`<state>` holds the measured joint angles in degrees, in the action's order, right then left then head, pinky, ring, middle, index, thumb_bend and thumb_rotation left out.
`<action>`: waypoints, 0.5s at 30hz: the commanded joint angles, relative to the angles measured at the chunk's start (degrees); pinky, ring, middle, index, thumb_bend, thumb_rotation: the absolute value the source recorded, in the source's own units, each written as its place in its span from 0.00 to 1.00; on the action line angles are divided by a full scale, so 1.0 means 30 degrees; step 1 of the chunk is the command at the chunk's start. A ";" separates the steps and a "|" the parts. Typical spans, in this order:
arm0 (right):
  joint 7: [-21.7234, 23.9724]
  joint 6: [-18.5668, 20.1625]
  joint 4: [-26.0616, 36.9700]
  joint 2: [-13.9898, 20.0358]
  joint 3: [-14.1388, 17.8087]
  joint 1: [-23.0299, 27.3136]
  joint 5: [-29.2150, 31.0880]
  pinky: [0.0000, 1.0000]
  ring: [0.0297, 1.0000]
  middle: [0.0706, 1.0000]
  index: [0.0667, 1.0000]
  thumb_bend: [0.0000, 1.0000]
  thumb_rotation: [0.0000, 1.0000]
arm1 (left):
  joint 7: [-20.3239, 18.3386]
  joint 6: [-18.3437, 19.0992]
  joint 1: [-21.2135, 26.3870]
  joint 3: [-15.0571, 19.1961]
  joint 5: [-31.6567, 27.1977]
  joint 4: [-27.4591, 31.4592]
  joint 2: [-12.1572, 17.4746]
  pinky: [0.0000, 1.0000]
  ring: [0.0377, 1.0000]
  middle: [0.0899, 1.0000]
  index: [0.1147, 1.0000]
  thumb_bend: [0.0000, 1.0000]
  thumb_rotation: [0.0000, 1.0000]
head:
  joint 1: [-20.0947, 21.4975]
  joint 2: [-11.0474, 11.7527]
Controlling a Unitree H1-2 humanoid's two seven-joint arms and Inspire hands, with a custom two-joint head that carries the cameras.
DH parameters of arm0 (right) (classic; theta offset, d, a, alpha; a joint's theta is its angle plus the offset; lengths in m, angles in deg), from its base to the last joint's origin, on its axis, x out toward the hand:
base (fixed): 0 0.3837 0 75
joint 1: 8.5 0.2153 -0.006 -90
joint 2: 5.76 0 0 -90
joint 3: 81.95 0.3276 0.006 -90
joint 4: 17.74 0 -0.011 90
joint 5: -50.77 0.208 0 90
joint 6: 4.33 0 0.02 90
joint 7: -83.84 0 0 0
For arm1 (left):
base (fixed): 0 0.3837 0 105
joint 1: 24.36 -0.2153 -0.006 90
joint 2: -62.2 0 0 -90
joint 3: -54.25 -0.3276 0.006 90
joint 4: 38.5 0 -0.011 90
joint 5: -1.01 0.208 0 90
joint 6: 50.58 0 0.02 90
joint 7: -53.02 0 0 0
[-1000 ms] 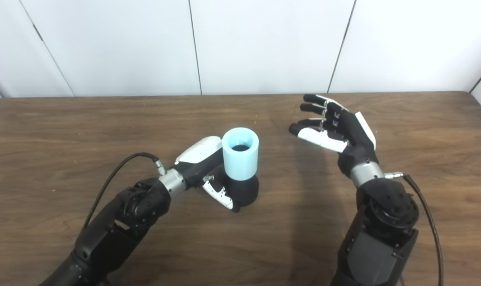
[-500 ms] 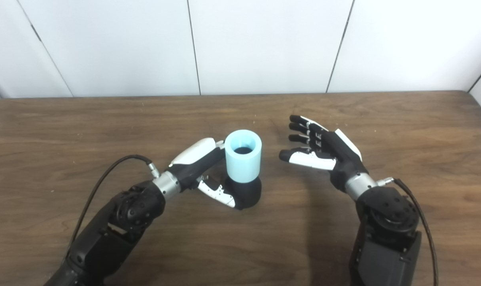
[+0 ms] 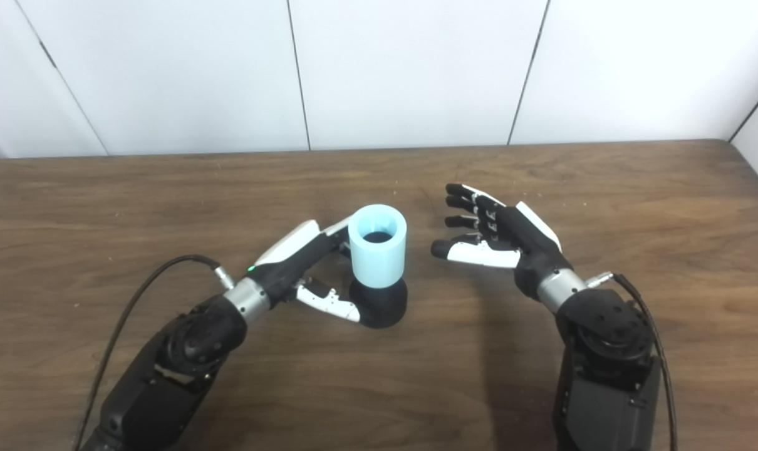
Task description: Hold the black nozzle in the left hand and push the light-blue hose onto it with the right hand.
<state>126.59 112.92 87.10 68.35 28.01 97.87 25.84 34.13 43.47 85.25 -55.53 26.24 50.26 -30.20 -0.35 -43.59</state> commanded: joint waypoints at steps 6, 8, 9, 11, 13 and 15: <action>-0.0694 -0.0111 0.0170 0.0471 -0.0173 0.0520 0.1225 0.70 0.83 0.90 0.90 0.80 0.32 | 0.0941 -0.0504 -0.0642 0.2377 -0.1885 0.0701 0.0456 0.93 0.93 0.90 0.89 0.67 0.17 | -0.0115 0.0013; -0.0870 -0.0111 0.0092 0.0596 -0.0161 0.0555 0.1460 0.71 0.84 0.90 0.90 0.79 0.31 | 0.1262 -0.0483 -0.0859 0.3075 -0.2416 0.0901 0.0172 0.88 0.88 0.85 0.83 0.62 0.10 | -0.0123 0.0037; -0.1027 -0.0111 0.0052 0.0672 -0.0168 0.0543 0.1647 0.71 0.85 0.90 0.90 0.78 0.30 | 0.1708 -0.0289 -0.1067 0.3689 -0.2893 0.1063 -0.0288 0.84 0.84 0.81 0.79 0.60 0.06 | -0.0215 0.0044; -0.1312 -0.0111 0.0028 0.0746 -0.0179 0.0491 0.1982 0.72 0.88 0.90 0.90 0.76 0.29 | 0.2573 0.0210 -0.1416 0.4778 -0.3829 0.1376 -0.1289 0.75 0.76 0.74 0.72 0.54 0.01 | -0.0240 0.0051; -0.1603 -0.0110 -0.0004 0.0777 -0.0203 0.0423 0.2338 0.72 0.89 0.90 0.89 0.74 0.29 | 0.3111 0.0707 -0.1598 0.5554 -0.4598 0.1597 -0.2074 0.72 0.73 0.71 0.70 0.51 0.00 | 0.0078 0.0123; -0.2069 -0.0110 -0.0071 0.0768 -0.0239 0.0302 0.2838 0.71 0.87 0.90 0.89 0.72 0.28 | 0.3540 0.1314 -0.1680 0.6266 -0.5531 0.1745 -0.2742 0.67 0.70 0.68 0.69 0.49 0.00 | 0.0177 0.0136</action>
<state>121.80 112.92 85.68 70.66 27.46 97.38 32.05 43.51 47.21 78.49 -37.67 12.02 53.41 -37.09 0.17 -43.15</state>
